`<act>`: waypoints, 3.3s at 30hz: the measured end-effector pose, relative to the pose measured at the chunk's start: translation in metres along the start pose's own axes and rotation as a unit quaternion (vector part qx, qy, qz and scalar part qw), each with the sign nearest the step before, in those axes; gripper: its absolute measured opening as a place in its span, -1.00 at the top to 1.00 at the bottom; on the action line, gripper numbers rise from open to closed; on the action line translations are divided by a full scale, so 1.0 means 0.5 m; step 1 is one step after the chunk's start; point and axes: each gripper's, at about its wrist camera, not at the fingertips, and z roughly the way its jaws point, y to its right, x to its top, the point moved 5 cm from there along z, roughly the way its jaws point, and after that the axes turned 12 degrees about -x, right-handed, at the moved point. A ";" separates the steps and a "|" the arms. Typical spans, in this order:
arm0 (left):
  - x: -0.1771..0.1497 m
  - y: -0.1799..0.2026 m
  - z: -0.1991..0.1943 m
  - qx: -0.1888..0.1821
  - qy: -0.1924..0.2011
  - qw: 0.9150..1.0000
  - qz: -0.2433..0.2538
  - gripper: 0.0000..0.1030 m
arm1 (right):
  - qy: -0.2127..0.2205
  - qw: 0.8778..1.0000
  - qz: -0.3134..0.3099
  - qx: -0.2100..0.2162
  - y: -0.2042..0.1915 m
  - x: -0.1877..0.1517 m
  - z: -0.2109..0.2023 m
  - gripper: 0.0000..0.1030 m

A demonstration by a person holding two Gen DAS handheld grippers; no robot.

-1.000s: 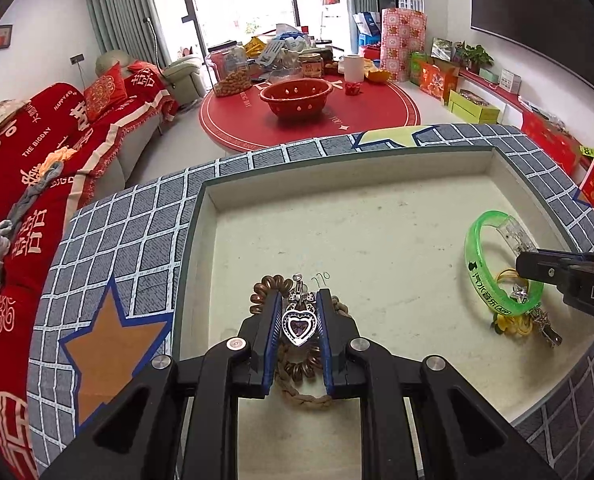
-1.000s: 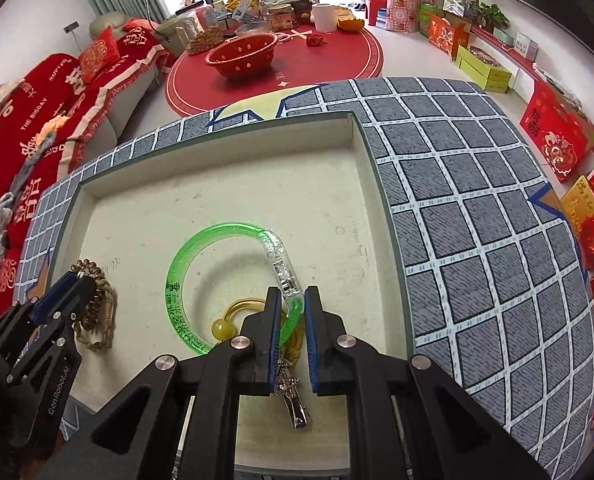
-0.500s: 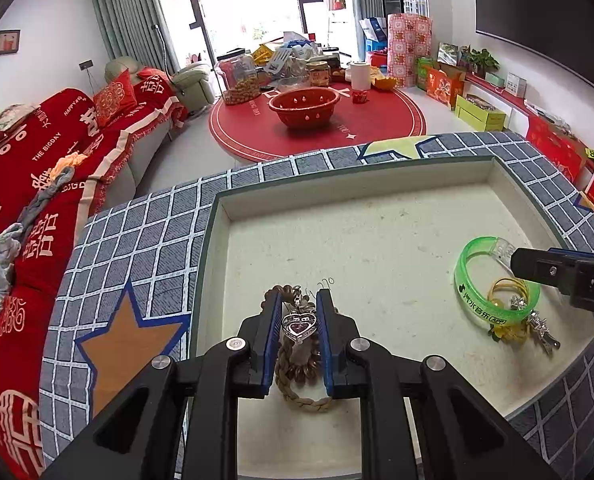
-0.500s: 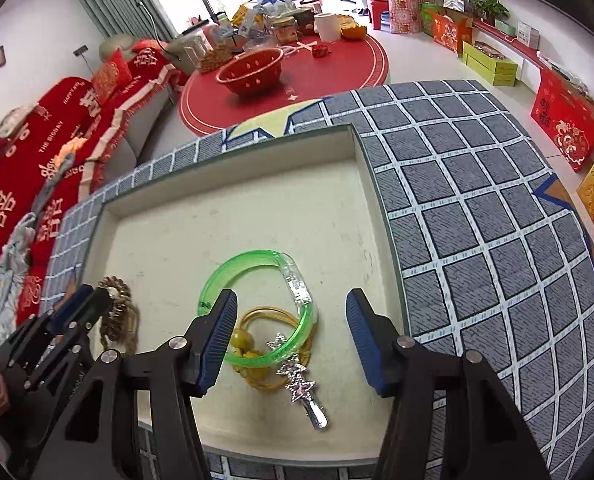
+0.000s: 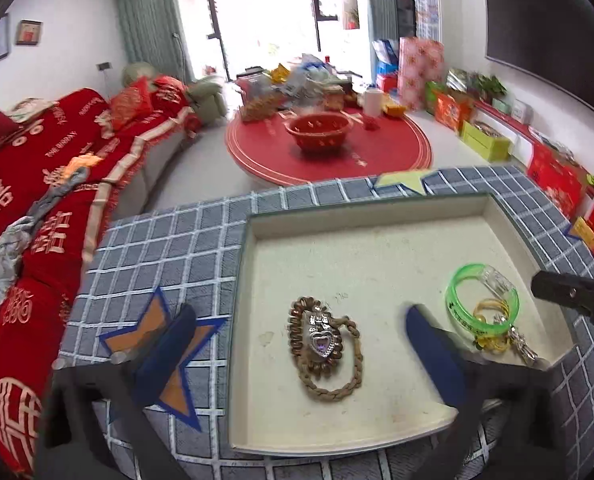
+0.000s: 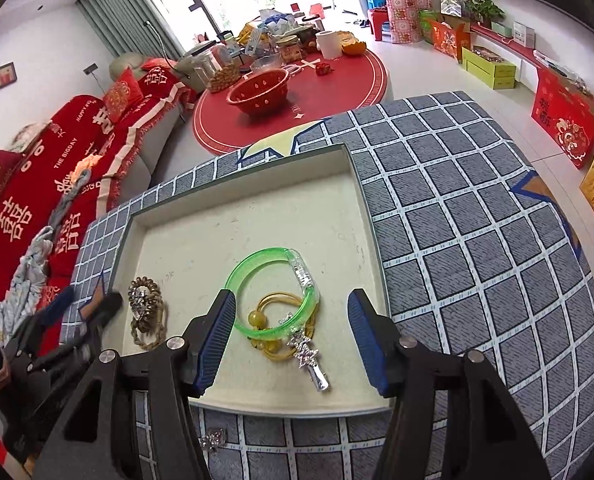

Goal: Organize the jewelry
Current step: 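Withdraw both tools from the tray toward the bead bracelet and beige clip, then grasp the beige hair clip with the left tool while the right tool grasps the pastel bead bracelet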

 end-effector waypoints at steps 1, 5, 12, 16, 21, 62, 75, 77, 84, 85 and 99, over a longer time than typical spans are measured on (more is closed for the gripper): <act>0.001 0.002 -0.005 0.001 0.002 1.000 0.003 -1.00 | 0.001 1.000 -0.001 0.001 0.000 -0.003 -0.004 -0.27; -0.002 0.003 -0.022 0.000 -0.003 1.000 0.005 -1.00 | 0.013 1.000 -0.011 -0.004 -0.007 -0.009 -0.021 -0.53; -0.027 0.000 -0.040 -0.005 -0.011 1.000 0.002 -1.00 | 0.060 0.998 -0.015 -0.009 -0.012 -0.024 -0.067 -0.99; -0.042 -0.004 -0.063 -0.015 -0.010 1.000 -0.007 -1.00 | 0.079 0.997 -0.012 -0.014 -0.010 -0.037 -0.091 -0.99; -0.068 -0.003 -0.094 -0.022 -0.011 1.000 -0.004 -1.00 | 0.068 0.998 -0.013 -0.008 -0.014 -0.061 -0.111 -0.99; -0.372 0.068 -0.164 -0.101 -0.115 0.981 0.116 -1.00 | -0.047 0.984 -0.153 -0.081 -0.017 -0.386 -0.101 -0.99; -0.354 0.070 -0.137 -0.106 -0.116 0.983 0.098 -1.00 | -0.039 0.980 -0.159 -0.117 -0.013 -0.360 -0.077 -0.62; -0.352 0.077 -0.134 -0.108 -0.114 0.982 0.101 -1.00 | -0.037 0.980 -0.153 -0.121 -0.004 -0.352 -0.078 -0.53; -0.341 0.109 -0.124 -0.114 -0.110 0.981 0.116 -1.00 | -0.034 0.982 -0.131 -0.131 0.032 -0.335 -0.083 -0.17; -0.339 0.115 -0.123 -0.117 -0.110 0.980 0.119 -1.00 | -0.033 0.982 -0.135 -0.129 0.032 -0.336 -0.084 -0.13; -0.339 0.179 -0.141 -0.184 -0.119 0.963 0.154 0.32 | -0.027 0.978 -0.173 -0.110 -0.017 -0.352 -0.093 0.80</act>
